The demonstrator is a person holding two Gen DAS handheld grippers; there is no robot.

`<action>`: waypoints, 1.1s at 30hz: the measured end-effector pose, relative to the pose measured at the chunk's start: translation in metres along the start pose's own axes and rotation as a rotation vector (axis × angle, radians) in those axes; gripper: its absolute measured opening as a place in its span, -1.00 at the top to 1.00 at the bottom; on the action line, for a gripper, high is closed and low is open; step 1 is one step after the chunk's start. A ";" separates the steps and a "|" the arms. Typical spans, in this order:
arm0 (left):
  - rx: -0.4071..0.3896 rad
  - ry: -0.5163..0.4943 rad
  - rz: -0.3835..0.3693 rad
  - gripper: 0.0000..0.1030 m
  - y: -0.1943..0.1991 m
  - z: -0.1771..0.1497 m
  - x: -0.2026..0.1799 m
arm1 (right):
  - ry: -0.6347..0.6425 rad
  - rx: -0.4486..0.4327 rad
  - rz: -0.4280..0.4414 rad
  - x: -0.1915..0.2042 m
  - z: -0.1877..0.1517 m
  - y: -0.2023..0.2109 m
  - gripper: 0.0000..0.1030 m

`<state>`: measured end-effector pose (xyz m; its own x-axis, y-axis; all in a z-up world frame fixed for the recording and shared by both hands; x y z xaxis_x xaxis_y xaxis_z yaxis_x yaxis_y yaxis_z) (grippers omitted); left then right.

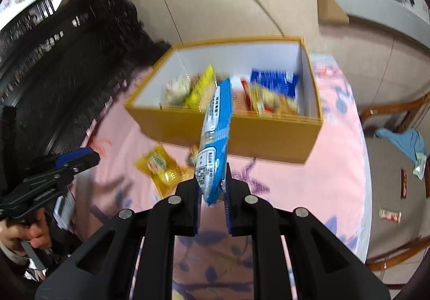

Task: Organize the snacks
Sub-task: 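Carry both packs over the yellow box and open both grippers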

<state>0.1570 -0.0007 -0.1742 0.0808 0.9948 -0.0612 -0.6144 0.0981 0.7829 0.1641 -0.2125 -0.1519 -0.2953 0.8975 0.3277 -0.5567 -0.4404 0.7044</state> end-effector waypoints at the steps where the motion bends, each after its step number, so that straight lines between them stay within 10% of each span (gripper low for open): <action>1: 0.033 0.017 0.002 0.48 -0.006 -0.007 0.006 | 0.004 -0.011 0.005 0.002 0.003 0.003 0.72; 5: 0.213 -0.027 0.017 0.04 -0.030 -0.064 0.008 | 0.000 -0.016 0.026 0.007 0.004 0.006 0.72; 12: 0.457 -0.243 0.081 0.01 -0.073 -0.152 -0.009 | -0.013 0.025 0.041 0.011 -0.007 -0.005 0.73; 23: 0.307 -0.100 -0.003 0.29 -0.041 -0.097 0.012 | -0.035 0.005 0.027 0.003 -0.006 0.003 0.73; 33: -0.060 -0.068 -0.093 0.29 0.006 0.085 -0.026 | 0.029 -0.123 0.007 -0.002 0.067 0.015 0.72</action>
<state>0.2182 -0.0283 -0.1154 0.1918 0.9775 -0.0881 -0.6472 0.1935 0.7373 0.2083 -0.2193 -0.1000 -0.3209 0.8940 0.3128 -0.6452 -0.4481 0.6188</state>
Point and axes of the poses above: each gripper's, at about its wrist camera, not at the fingertips, and y roughly against the way its jaws point, x to its left, z to its top, the point moved 6 cm from there along -y, roughly the way its jaws point, and after that the axes turned 5 degrees about z, right-handed, at the moved point
